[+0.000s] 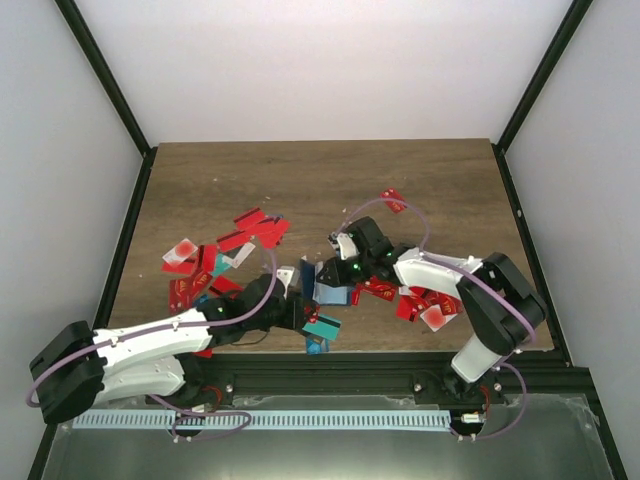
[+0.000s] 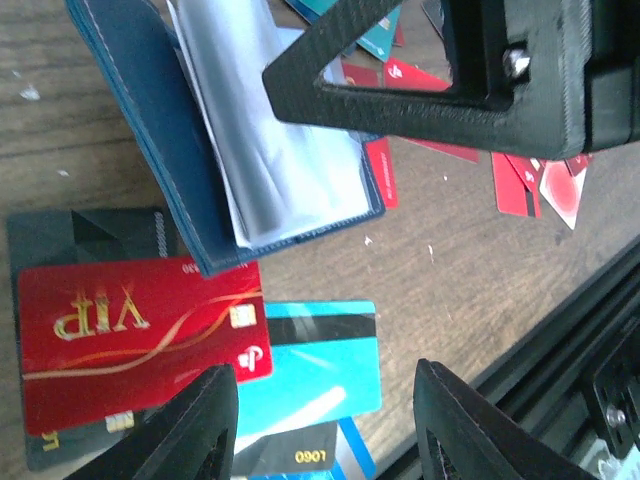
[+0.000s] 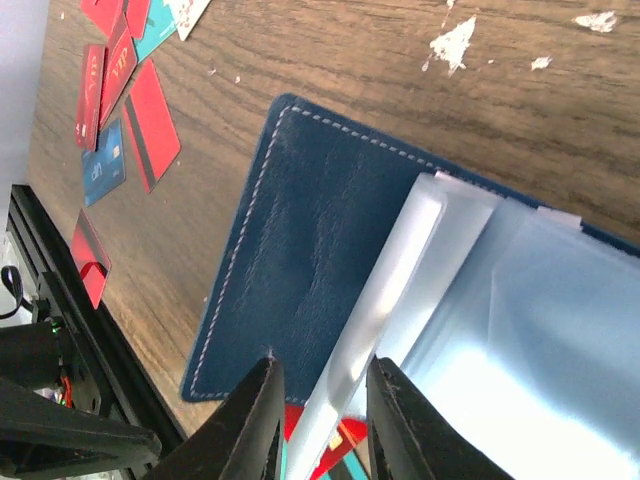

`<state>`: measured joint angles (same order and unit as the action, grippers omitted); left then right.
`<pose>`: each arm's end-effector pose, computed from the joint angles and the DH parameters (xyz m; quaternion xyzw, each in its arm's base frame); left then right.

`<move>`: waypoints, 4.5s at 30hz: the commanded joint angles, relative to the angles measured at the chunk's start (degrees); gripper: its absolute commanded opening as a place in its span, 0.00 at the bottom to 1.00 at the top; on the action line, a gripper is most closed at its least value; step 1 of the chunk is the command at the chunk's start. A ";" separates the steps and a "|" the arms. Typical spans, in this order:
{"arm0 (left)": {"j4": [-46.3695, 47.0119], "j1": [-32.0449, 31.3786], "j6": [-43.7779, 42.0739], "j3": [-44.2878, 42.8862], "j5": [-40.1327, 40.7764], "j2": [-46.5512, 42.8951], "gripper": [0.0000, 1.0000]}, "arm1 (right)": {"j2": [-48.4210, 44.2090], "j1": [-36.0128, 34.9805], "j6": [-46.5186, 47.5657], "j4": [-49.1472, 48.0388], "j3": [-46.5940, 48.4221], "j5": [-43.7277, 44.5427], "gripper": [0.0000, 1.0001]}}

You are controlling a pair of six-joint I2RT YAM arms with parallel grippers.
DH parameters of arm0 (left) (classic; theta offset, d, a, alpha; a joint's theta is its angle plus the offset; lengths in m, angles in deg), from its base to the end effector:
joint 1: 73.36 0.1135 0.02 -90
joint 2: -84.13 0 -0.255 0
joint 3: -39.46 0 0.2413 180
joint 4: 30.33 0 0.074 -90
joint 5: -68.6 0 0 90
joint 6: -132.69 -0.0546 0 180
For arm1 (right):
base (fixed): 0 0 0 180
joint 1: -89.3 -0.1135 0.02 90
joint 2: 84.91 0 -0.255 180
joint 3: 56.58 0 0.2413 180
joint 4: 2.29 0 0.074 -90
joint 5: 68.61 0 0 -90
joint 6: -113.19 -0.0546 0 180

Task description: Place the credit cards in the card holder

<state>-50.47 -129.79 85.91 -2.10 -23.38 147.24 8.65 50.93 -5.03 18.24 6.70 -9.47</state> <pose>0.1229 -0.1886 0.1668 0.1120 0.9054 -0.3228 0.2519 0.2340 0.2210 0.1527 -0.1692 0.8967 0.3870 0.1326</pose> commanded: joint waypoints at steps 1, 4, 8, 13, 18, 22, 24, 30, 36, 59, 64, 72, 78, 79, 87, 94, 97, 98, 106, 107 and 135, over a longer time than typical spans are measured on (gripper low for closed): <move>-3.60 -3.30 3.73 1.02 3.91 -2.23 0.50 | -5.29 -1.47 -1.06 3.86 -1.58 2.67 0.26; -5.88 -5.62 6.27 1.58 5.58 -2.71 0.50 | -9.08 -2.64 -1.62 7.08 -3.23 4.63 0.28; -9.28 -9.45 10.22 2.12 8.98 -2.90 0.50 | -14.02 -5.50 -2.84 9.59 -7.01 6.83 0.36; -9.41 -13.86 15.66 4.32 10.79 -2.83 0.50 | -17.00 -9.99 -5.49 8.79 -11.42 7.82 0.40; -7.25 -17.89 21.31 6.74 9.08 -2.59 0.50 | -18.81 -15.01 -7.90 8.23 -13.77 9.45 0.40; -3.64 -19.60 25.90 9.63 7.89 -3.53 0.51 | -18.44 -15.66 -8.44 3.78 -15.69 8.85 0.40; -1.79 -19.90 27.89 11.11 8.05 -3.91 0.51 | -17.03 -15.73 -8.34 1.90 -16.67 8.72 0.39; 9.03 -19.95 32.43 16.45 8.16 -3.60 0.51 | -13.39 -15.92 -8.21 -2.21 -19.47 7.11 0.36; 13.28 -19.92 34.04 17.34 9.56 -0.53 0.52 | -11.83 -16.12 -8.35 -3.93 -21.60 6.95 0.34; -0.92 -25.18 41.48 13.79 11.83 1.14 0.52 | -9.12 -21.86 -11.35 -5.91 -22.11 6.46 0.30; -0.32 -25.31 42.29 16.18 12.31 -0.51 0.54 | -8.14 -22.36 -11.50 -5.70 -21.58 6.92 0.30; 8.24 -25.31 42.90 18.98 14.45 0.98 0.55 | -7.73 -22.36 -11.39 -5.82 -21.58 6.92 0.30; 15.38 -25.23 45.27 21.55 17.04 4.06 0.55 | -7.47 -22.45 -11.24 -6.01 -21.90 6.26 0.30; 16.28 -25.20 45.55 21.61 17.45 4.80 0.55 | -7.51 -22.45 -11.21 -5.97 -21.90 6.20 0.30; 24.41 -24.99 46.25 21.36 19.84 11.57 0.52 | -7.34 -22.54 -10.88 -5.82 -21.97 5.98 0.30; 27.05 -24.98 45.47 20.60 21.24 13.69 0.38 | -7.15 -22.49 -10.82 -5.86 -22.32 5.56 0.30; 26.94 -25.03 44.84 20.61 22.60 12.29 0.32 | -7.08 -22.61 -10.80 -5.95 -22.40 5.54 0.30; 26.77 -25.00 44.56 20.56 23.01 11.63 0.31 | -6.95 -22.62 -10.80 -5.89 -22.38 5.55 0.30; 22.79 -25.05 43.78 20.39 25.63 7.03 0.21 | -6.92 -22.62 -10.66 -5.94 -22.25 5.77 0.30; 22.67 -25.05 43.80 20.59 25.91 6.62 0.21 | -6.90 -22.63 -10.66 -5.96 -22.32 5.77 0.30; 28.47 -25.05 38.34 20.86 30.41 0.81 0.24 | -9.73 -22.67 -11.06 -5.59 -21.29 3.62 0.30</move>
<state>-27.32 -156.19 126.98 18.60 -4.89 149.14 -0.60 29.09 -16.36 7.57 -14.48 -5.68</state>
